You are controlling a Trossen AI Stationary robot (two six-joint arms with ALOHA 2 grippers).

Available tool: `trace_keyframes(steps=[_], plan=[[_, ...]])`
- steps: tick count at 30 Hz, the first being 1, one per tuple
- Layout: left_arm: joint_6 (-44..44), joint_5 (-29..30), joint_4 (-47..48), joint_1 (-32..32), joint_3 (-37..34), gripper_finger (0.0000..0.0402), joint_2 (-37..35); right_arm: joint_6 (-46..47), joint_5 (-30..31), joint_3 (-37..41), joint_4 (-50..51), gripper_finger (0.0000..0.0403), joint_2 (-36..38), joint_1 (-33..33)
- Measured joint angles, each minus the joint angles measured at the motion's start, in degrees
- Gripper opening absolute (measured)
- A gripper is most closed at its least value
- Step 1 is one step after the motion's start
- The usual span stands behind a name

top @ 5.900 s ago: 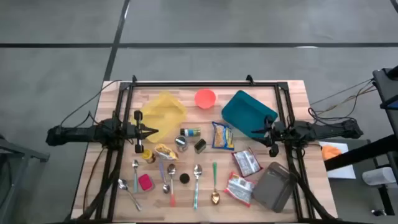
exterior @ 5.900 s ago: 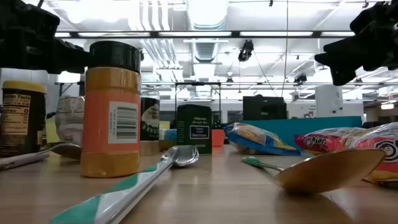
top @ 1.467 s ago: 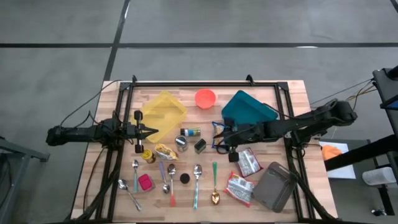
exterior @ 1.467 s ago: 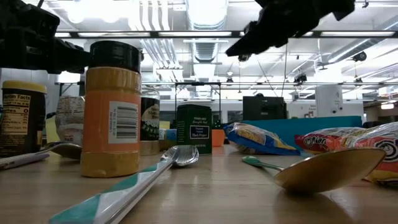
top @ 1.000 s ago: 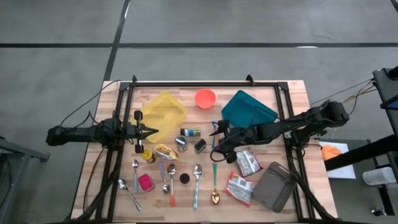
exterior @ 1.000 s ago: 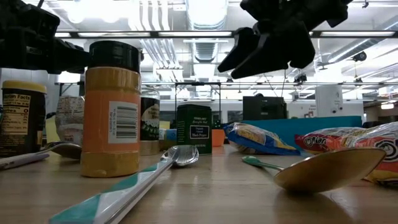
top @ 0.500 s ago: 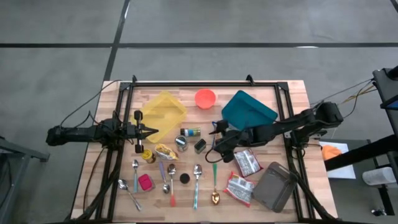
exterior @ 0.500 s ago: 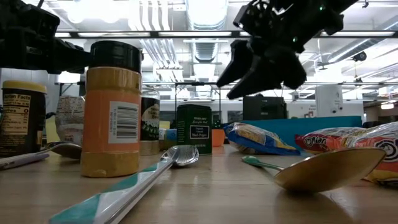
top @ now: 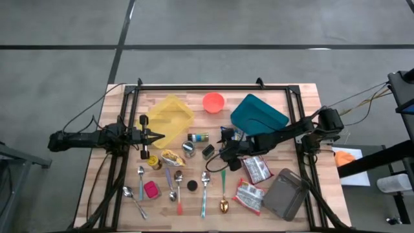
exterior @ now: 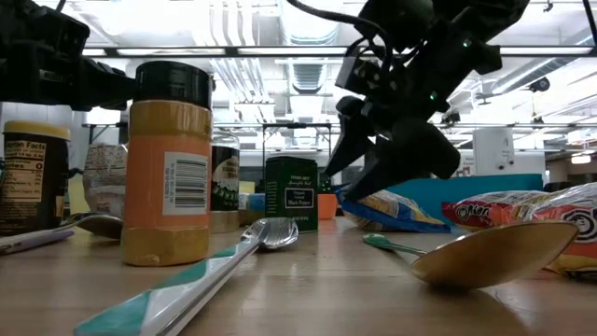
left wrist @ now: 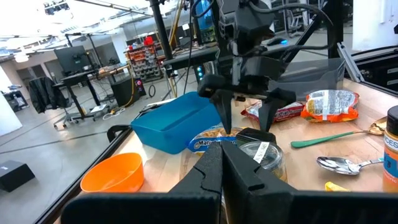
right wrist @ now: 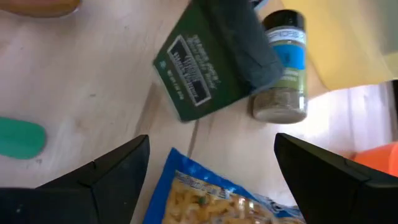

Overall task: Pick & Place Food Item
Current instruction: Put the blue noodle pack into the blue bin

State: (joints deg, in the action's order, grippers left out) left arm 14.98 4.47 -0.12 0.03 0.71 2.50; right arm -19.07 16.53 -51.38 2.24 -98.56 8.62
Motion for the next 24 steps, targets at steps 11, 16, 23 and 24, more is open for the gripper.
trace_keyframes(steps=[11, 16, 23, 24], plan=[[0.0, 0.01, -0.02, 0.0, 0.0, 0.0, 0.12, -3.48, 0.11, 0.13, 1.95, 0.0343, -2.25, -0.02], [0.0, 0.0, -0.01, 0.01, -0.02, 0.0, 0.28, -3.45, 0.11, 0.18, 2.36, 0.0343, -3.68, -0.13], [0.0, 0.01, -0.01, 0.0, -0.02, 0.0, 0.35, -3.3, 0.33, 0.18, 2.93, 0.0339, -4.46, -0.28], [0.0, 0.02, 0.0, 0.0, -0.02, 0.0, 0.33, -3.3, 0.33, 0.18, 2.97, 0.0333, -4.45, -0.28]])
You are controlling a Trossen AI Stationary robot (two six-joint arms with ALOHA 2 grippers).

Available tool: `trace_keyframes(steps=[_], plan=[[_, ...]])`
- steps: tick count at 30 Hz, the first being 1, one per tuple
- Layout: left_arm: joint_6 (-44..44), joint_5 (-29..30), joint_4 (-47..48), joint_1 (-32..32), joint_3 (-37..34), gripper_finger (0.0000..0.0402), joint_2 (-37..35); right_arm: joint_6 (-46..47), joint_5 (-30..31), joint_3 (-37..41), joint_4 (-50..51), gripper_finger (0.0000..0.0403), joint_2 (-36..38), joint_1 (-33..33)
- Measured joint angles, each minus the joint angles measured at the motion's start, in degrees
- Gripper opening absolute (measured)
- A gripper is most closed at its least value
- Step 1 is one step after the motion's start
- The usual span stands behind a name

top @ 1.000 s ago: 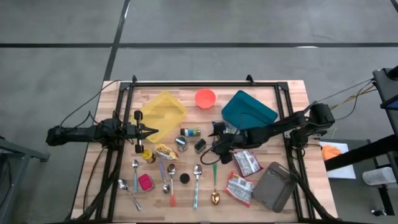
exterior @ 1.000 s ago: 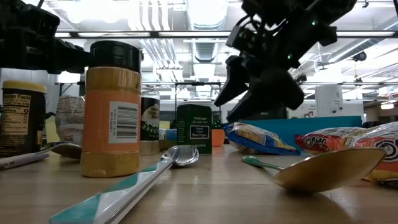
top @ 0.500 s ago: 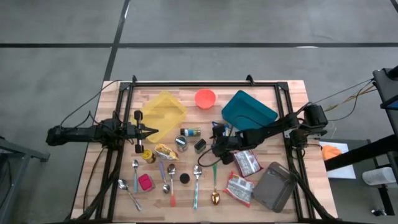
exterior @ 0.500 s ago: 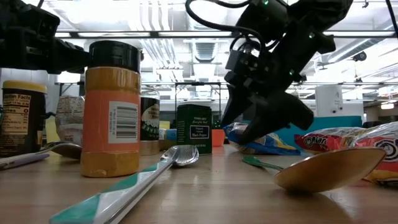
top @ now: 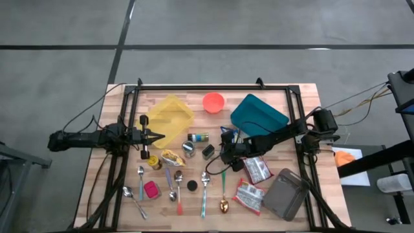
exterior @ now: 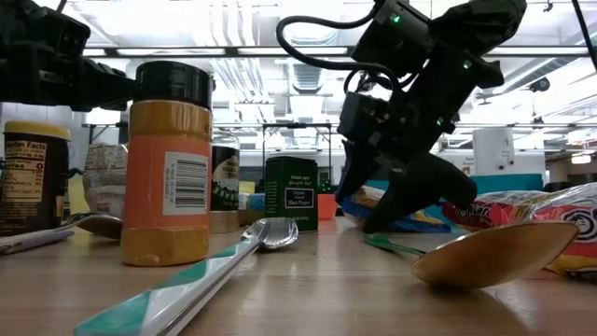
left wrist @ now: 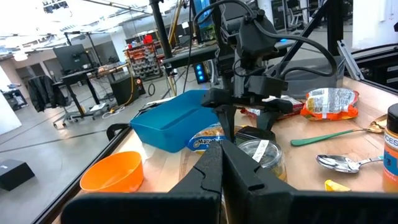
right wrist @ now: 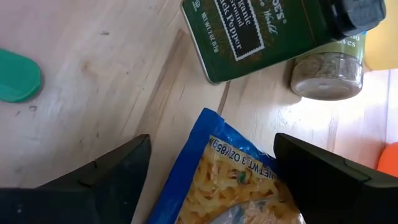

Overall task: Pick & Place Food Item
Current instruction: Put the blue noodle pack into the blue bin

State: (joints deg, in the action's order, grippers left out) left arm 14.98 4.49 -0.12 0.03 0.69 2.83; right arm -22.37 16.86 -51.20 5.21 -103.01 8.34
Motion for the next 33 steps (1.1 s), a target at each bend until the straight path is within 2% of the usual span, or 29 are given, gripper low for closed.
trace_keyframes(steps=[5, 14, 23, 26, 33], plan=[[-0.02, 0.0, 0.0, 0.0, 0.0, 0.0, 0.02, 2.43, 0.08, 0.13, 0.51, 0.0274, 0.14, -0.19], [-0.01, -0.01, -0.01, 0.0, 0.0, 0.0, 0.02, 2.16, 5.83, 0.24, 0.83, 0.0147, 0.08, -0.31], [0.0, -0.01, 0.0, 0.0, 0.0, 0.0, 0.02, 2.19, 7.43, 0.24, 0.51, 0.003, 0.09, -0.31], [0.0, -0.01, 0.0, 0.0, 0.0, 0.0, 0.02, 2.2, 7.43, -0.27, 0.51, 0.0019, 0.12, -0.28], [0.0, 0.0, 0.0, 0.0, 0.0, 0.0, 0.04, 2.4, 9.21, -1.74, 1.12, 0.0039, 0.79, 0.19]])
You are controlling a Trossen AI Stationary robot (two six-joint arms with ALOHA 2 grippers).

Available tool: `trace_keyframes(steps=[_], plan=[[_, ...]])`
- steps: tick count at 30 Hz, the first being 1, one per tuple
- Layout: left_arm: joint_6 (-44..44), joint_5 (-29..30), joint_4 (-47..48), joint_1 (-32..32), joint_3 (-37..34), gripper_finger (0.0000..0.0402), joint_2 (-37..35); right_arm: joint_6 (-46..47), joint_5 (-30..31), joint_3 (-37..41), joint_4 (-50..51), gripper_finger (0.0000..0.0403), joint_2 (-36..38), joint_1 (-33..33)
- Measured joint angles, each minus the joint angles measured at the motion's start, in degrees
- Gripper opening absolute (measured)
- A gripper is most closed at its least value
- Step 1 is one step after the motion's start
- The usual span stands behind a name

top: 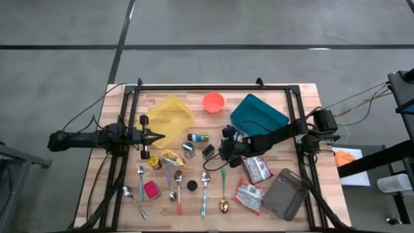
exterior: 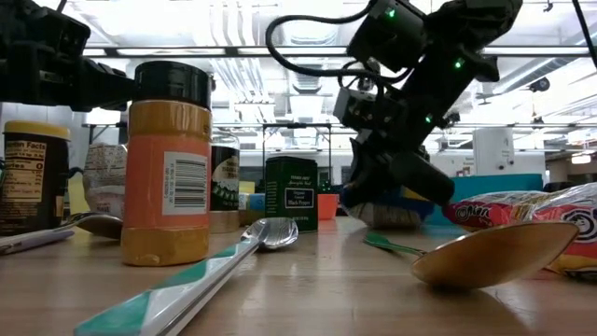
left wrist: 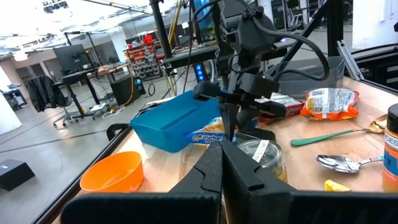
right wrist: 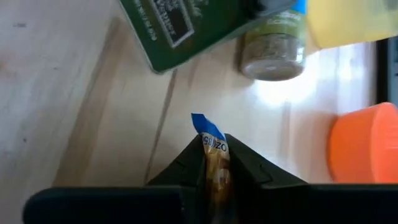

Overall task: Pick & Place Food Item
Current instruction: Put the blue noodle pack into the blue bin

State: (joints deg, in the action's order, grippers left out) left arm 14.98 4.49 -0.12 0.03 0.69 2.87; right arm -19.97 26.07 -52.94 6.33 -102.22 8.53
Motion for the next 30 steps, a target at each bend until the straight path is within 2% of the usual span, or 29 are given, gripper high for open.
trace_keyframes(steps=[6, 12, 19, 25, 30], plan=[[0.0, -0.01, 0.0, 0.0, 0.0, 0.0, 0.0, 0.07, 6.98, -0.47, 1.12, 0.0017, 3.38, 1.81], [-0.01, -0.02, 0.0, 0.0, 0.0, 0.0, 0.27, 1.81, 12.22, -0.47, 4.2, 0.003, 9.75, 3.98], [0.0, -0.03, 0.0, 0.0, 0.0, 0.0, 0.3, 6.78, 20.92, -0.47, 9.42, 0.0018, 18.63, 4.6], [0.0, -0.02, -0.02, 0.0, 0.0, 0.0, 0.34, 14.11, 28.74, -0.3, 14.19, 0.0028, 25.74, 4.08], [-0.01, -0.02, -0.02, 0.0, 0.0, 0.0, 0.37, 26.34, 29.87, -0.24, 19.42, 0.0031, 30.41, 1.27]])
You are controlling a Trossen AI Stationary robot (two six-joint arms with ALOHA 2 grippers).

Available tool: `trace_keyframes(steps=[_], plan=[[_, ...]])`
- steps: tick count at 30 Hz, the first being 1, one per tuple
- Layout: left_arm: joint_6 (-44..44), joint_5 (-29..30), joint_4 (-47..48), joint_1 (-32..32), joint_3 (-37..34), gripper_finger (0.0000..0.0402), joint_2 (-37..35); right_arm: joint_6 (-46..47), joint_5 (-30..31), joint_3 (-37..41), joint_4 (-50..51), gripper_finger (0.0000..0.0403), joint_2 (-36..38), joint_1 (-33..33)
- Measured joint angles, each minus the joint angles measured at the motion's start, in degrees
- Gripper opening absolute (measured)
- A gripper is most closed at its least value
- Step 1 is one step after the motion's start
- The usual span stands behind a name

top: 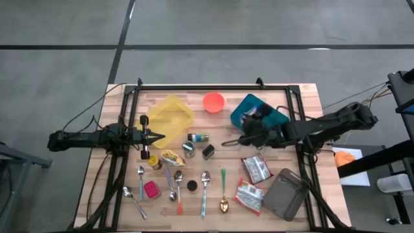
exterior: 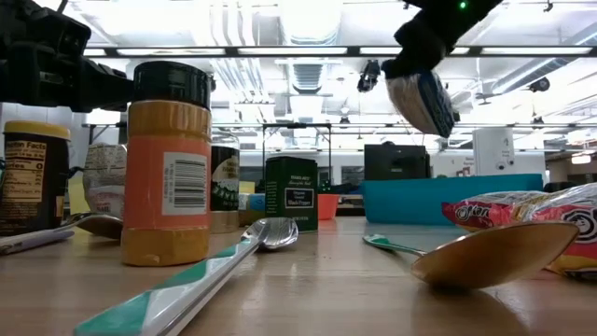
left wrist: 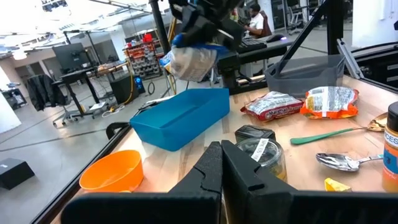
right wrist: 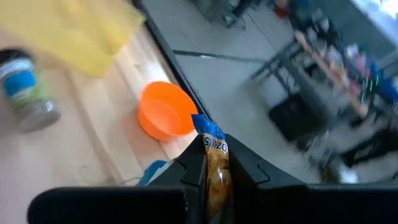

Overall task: Pick & Place Food Item
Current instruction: Put the blue noodle pack into the blue bin

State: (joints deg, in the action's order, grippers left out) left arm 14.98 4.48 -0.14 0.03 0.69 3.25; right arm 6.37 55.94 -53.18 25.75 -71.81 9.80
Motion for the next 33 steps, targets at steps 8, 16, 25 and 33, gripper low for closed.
trace_keyframes(steps=[8, 16, 25, 33], plan=[[0.01, -0.01, 0.02, 0.0, 0.0, 0.0, 0.0, 11.03, -0.34, 3.75, 3.77, 0.003, 1.16, -9.24], [0.01, -0.01, 0.0, 0.0, 0.0, 0.0, 0.0, 9.93, -9.33, 9.57, -7.11, 0.003, -1.37, -18.56], [0.01, -0.01, 0.0, 0.0, 0.0, 0.0, 0.0, 10.07, -19.33, 12.86, -16.36, 0.003, -7.23, -24.56], [0.01, -0.01, 0.02, 0.0, 0.0, 0.0, 0.0, 13.01, -22.01, 12.58, -18.94, 0.0036, -10.82, -25.76]])
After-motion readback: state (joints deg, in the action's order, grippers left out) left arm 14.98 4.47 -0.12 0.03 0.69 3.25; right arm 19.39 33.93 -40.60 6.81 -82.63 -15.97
